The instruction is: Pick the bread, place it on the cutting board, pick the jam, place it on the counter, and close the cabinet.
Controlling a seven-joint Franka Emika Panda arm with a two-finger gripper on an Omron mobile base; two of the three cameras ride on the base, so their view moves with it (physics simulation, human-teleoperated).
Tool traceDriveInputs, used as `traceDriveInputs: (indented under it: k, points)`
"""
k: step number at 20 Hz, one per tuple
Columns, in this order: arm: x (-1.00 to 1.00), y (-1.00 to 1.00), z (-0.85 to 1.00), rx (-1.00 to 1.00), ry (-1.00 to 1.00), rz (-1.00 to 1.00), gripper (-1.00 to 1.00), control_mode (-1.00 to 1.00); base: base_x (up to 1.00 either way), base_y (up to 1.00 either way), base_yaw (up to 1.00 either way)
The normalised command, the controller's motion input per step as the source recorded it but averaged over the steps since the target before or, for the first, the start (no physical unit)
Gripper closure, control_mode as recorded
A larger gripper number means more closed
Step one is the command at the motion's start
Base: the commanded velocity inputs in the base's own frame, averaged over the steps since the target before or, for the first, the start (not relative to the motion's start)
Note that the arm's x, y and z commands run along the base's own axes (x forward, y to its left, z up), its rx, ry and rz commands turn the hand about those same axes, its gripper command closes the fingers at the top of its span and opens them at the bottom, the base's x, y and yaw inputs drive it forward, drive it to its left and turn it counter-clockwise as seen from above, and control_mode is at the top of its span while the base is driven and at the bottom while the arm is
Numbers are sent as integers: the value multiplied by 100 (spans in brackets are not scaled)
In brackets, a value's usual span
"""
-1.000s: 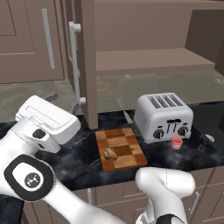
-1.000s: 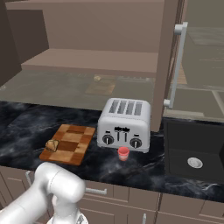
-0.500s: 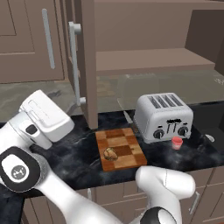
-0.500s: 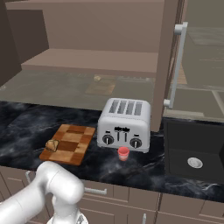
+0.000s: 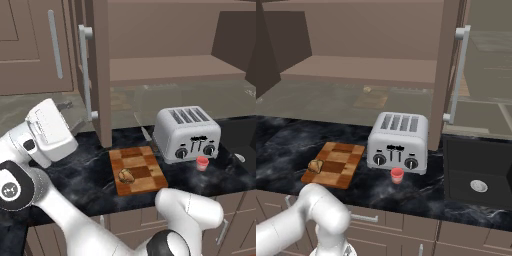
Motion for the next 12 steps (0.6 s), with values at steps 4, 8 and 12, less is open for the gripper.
traceDriveInputs:
  k: [4,8,12]
  points:
    - [0,0,0,4,-4,-13,-100,-100,0,0,0]
    - [0,0,0,3,-3,-12,-100,-100,0,0,0]
    - [0,0,0,2,-3,-12,-100,-100,0,0,0]
